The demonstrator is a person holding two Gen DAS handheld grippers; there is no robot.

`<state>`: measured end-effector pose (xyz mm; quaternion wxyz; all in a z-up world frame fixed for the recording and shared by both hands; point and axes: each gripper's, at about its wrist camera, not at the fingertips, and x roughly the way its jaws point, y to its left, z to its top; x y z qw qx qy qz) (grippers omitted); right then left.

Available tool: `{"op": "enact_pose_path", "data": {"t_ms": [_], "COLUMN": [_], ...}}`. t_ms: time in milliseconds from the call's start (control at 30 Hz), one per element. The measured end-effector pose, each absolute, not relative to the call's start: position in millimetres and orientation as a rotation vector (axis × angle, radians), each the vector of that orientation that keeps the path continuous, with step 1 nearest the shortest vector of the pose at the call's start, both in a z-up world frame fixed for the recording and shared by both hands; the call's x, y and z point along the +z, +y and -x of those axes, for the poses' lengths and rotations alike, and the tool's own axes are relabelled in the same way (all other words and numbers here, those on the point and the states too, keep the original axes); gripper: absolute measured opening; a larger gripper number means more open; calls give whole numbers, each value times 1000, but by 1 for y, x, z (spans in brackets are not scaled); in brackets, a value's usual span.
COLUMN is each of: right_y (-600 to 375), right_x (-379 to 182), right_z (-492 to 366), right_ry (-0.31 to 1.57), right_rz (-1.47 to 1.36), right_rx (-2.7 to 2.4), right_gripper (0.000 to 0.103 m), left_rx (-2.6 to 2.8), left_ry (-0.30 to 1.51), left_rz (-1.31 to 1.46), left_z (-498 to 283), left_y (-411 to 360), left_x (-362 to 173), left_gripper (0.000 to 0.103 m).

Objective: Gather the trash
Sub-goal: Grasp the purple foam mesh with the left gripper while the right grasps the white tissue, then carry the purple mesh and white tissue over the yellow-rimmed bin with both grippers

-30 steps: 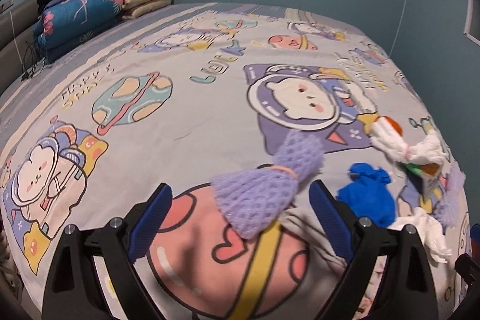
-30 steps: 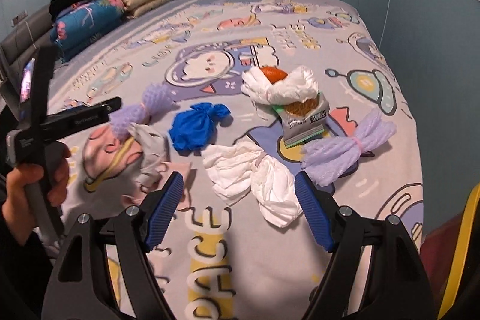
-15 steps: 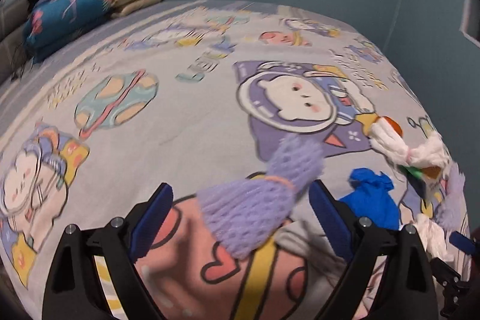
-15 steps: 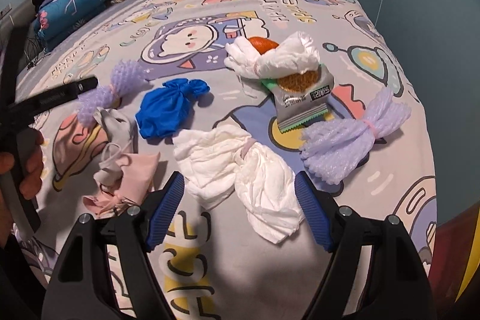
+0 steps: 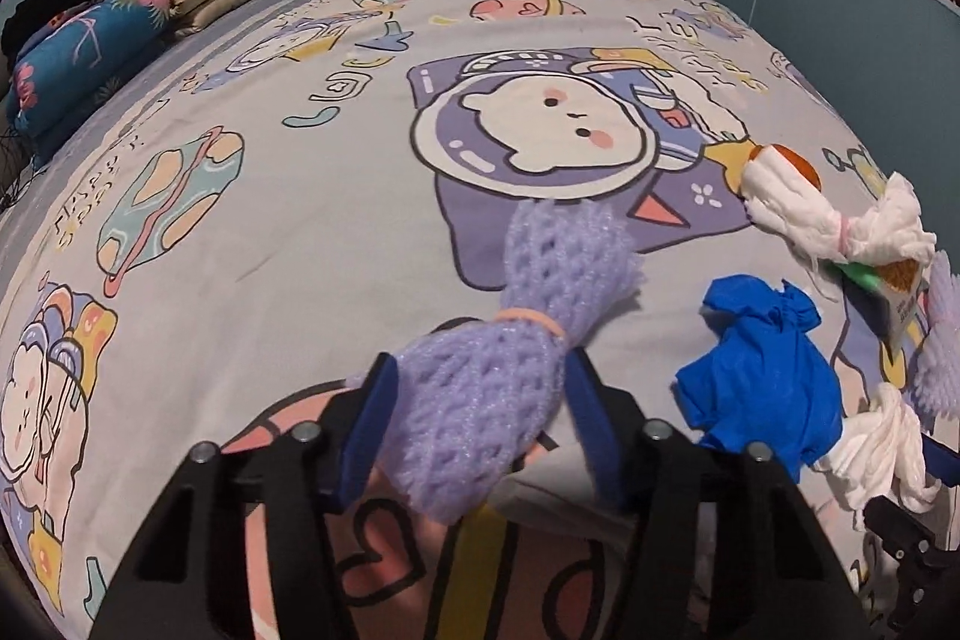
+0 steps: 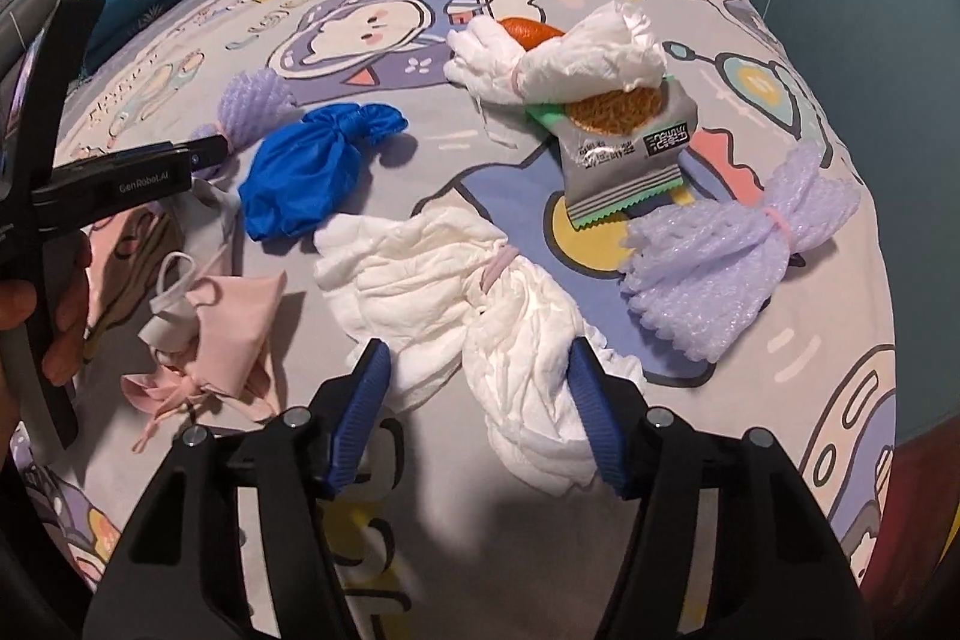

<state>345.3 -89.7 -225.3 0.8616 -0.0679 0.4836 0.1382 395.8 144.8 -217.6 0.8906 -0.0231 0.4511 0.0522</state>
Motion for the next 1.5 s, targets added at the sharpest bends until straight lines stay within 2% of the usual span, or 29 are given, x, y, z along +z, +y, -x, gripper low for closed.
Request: {"op": "enact_pose_path", "data": {"t_ms": [100, 133, 167, 233, 367, 567, 967, 1500], "right_y": [-87, -86, -86, -86, -88, -90, -101, -138], "right_x": [-228, -228, -228, -226, -226, -221, -182, -122], "right_z": [-346, -345, -344, -344, -347, -347, -330, -290], "right_ry": [1008, 1004, 999, 993, 990, 975, 883, 801], "right_rz": [166, 176, 183, 190, 194, 176, 67, 16], "right_rx": [280, 274, 266, 259, 244, 252, 298, 278], "right_gripper": [55, 52, 45, 37, 25, 16, 14, 14], "left_rx": [111, 110, 107, 95, 93, 89, 66, 71], "left_ry": [935, 936, 932, 930, 928, 910, 783, 730], "left_rz": [26, 18, 17, 24, 12, 34, 193, 127], "left_z": [-397, -397, -397, -397, -395, -391, -354, -300], "left_y": [140, 139, 138, 139, 137, 140, 156, 135], "left_x": [-220, -221, -221, -219, -220, -213, -163, -120], "left_gripper": [47, 45, 42, 31, 27, 21, 20, 20]}}
